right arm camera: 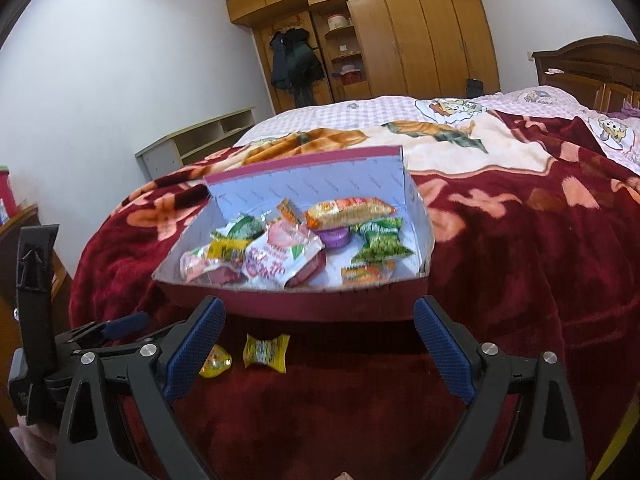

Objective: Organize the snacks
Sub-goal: 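Withdraw both open tools from the box toward the last two candies, then grasp the yellow jelly cup with the left tool while the right grasps the yellow wrapped candy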

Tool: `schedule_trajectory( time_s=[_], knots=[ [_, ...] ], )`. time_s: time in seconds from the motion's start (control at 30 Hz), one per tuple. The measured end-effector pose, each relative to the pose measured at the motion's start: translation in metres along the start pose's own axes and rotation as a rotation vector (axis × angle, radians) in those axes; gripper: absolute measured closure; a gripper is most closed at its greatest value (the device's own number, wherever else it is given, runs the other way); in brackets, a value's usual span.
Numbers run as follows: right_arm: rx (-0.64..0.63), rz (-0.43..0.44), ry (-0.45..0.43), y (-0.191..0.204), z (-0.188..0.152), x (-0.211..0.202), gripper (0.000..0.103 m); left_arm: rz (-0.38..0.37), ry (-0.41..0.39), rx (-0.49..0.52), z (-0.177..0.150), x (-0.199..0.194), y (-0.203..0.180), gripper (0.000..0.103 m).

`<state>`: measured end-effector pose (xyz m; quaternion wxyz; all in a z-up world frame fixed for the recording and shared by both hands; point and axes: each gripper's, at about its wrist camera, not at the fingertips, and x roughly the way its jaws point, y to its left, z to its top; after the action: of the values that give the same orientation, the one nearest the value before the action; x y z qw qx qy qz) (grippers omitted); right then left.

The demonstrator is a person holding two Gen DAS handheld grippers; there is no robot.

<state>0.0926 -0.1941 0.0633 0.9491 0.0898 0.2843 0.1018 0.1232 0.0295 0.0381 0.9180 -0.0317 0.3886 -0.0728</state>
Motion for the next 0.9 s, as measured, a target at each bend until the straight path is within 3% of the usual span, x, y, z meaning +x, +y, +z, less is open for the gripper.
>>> schedule_trajectory(
  time_s=[0.7, 0.83, 0.9],
  knots=[
    [0.055, -0.039, 0.112, -0.020, -0.043, 0.020, 0.006, 0.064, 0.061, 0.068, -0.024, 0.034, -0.022, 0.022],
    [0.069, -0.033, 0.126, -0.024, -0.046, 0.024, 0.006, 0.081, 0.053, 0.077, -0.024, 0.038, -0.026, 0.028],
    [0.067, -0.035, 0.127, -0.024, -0.047, 0.025, 0.006, 0.094, 0.047, 0.082, -0.026, 0.038, -0.027, 0.037]
  ],
)
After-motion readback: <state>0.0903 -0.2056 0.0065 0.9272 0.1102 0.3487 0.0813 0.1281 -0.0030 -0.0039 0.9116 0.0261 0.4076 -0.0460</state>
